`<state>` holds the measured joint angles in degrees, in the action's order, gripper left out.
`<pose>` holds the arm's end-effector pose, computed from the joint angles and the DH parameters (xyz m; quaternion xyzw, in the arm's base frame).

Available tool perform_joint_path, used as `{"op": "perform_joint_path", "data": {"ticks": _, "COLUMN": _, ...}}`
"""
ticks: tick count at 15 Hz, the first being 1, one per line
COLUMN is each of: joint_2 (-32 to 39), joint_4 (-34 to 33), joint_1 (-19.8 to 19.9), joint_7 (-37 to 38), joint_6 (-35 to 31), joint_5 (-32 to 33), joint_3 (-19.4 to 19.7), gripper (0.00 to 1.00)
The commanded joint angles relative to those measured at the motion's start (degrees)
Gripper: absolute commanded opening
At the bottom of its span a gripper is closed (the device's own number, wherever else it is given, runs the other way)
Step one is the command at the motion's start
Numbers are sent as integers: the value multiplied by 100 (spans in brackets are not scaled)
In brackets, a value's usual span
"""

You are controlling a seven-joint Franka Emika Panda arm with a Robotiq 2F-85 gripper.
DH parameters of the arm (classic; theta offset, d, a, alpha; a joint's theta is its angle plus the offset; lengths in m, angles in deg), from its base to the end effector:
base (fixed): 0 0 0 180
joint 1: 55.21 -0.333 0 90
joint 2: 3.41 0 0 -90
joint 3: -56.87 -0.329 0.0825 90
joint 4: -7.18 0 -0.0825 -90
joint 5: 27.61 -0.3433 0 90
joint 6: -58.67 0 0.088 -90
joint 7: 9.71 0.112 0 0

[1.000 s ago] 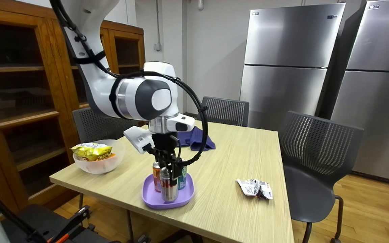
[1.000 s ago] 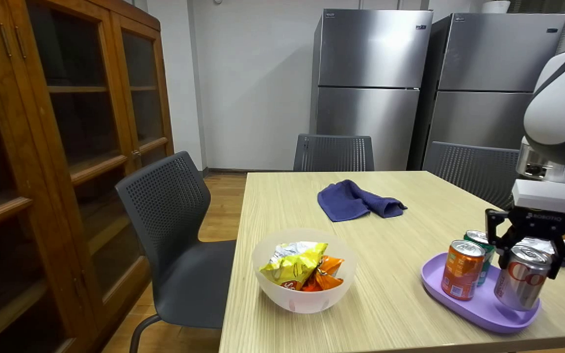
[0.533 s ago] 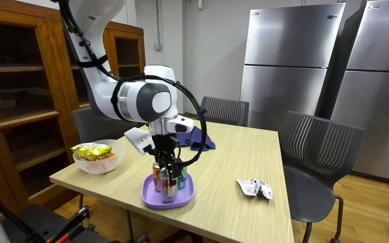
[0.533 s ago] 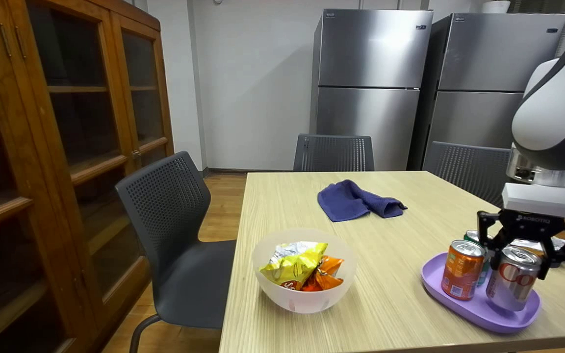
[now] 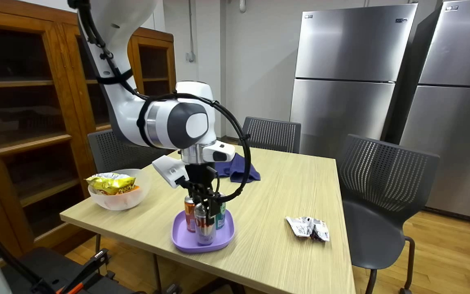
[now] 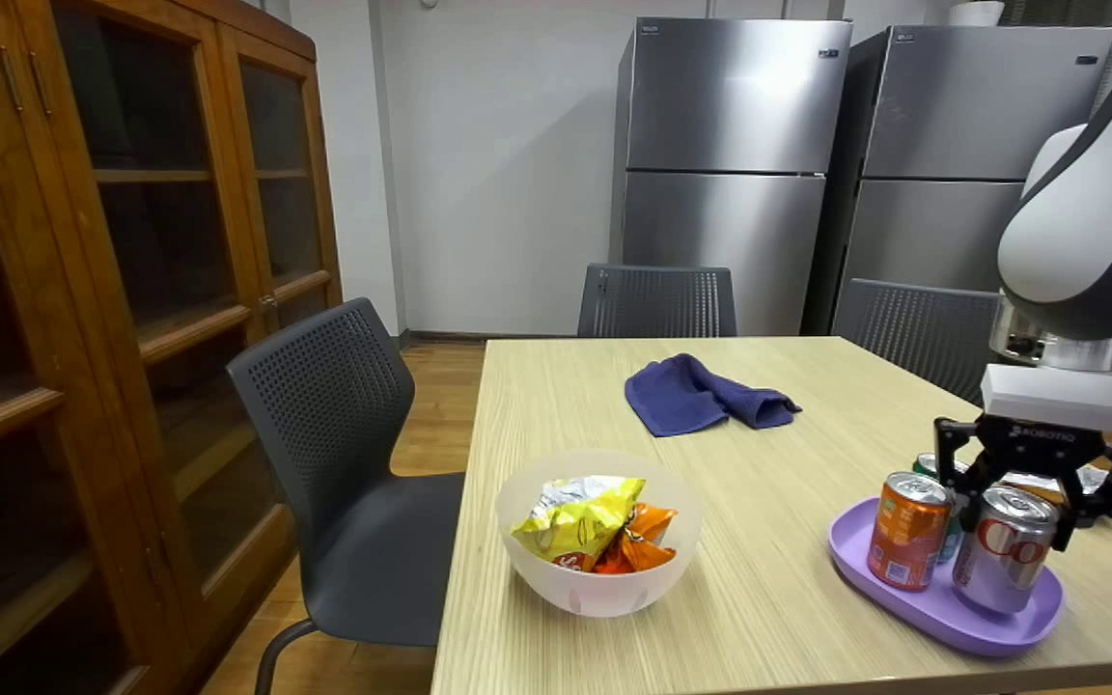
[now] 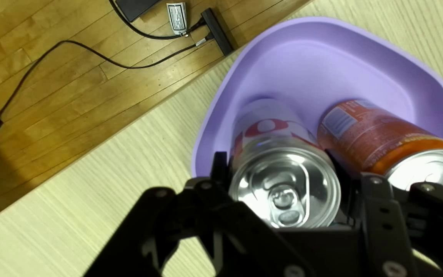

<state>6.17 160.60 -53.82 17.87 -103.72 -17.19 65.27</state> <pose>0.3969 -0.0611 0.2268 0.9710 -0.2359 0.0007 0.0396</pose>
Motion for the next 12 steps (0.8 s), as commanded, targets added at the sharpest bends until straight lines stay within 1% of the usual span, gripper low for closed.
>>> {"op": "perform_joint_path", "data": {"ticks": 1, "joint_2": 44, "joint_4": -86, "joint_1": -120, "joint_7": -29, "joint_6": -54, "joint_5": -105, "joint_3": 97, "gripper": 39}}
{"op": "perform_joint_path", "data": {"ticks": 2, "joint_2": 45, "joint_4": -86, "joint_1": -125, "joint_7": -24, "joint_6": -55, "joint_5": -97, "joint_3": 110, "gripper": 67}}
{"op": "perform_joint_path", "data": {"ticks": 3, "joint_2": 44, "joint_4": -86, "joint_1": -132, "joint_7": -18, "joint_6": -58, "joint_5": -82, "joint_3": 130, "gripper": 90}}
{"op": "perform_joint_path", "data": {"ticks": 5, "joint_2": 6, "joint_4": -78, "joint_1": -134, "joint_7": -21, "joint_6": -59, "joint_5": -73, "joint_3": 162, "gripper": 94}}
{"op": "perform_joint_path", "data": {"ticks": 6, "joint_2": -32, "joint_4": -68, "joint_1": -129, "joint_7": -34, "joint_6": -57, "joint_5": -77, "joint_3": 172, "gripper": 98}}
{"op": "perform_joint_path", "data": {"ticks": 7, "joint_2": -78, "joint_4": -49, "joint_1": -115, "joint_7": -62, "joint_6": -67, "joint_5": -92, "joint_3": 177, "gripper": 100}}
{"op": "perform_joint_path", "data": {"ticks": 12, "joint_2": -415, "joint_4": 59, "joint_1": -30, "joint_7": -184, "joint_6": -62, "joint_5": -143, "joint_3": 217, "gripper": 100}}
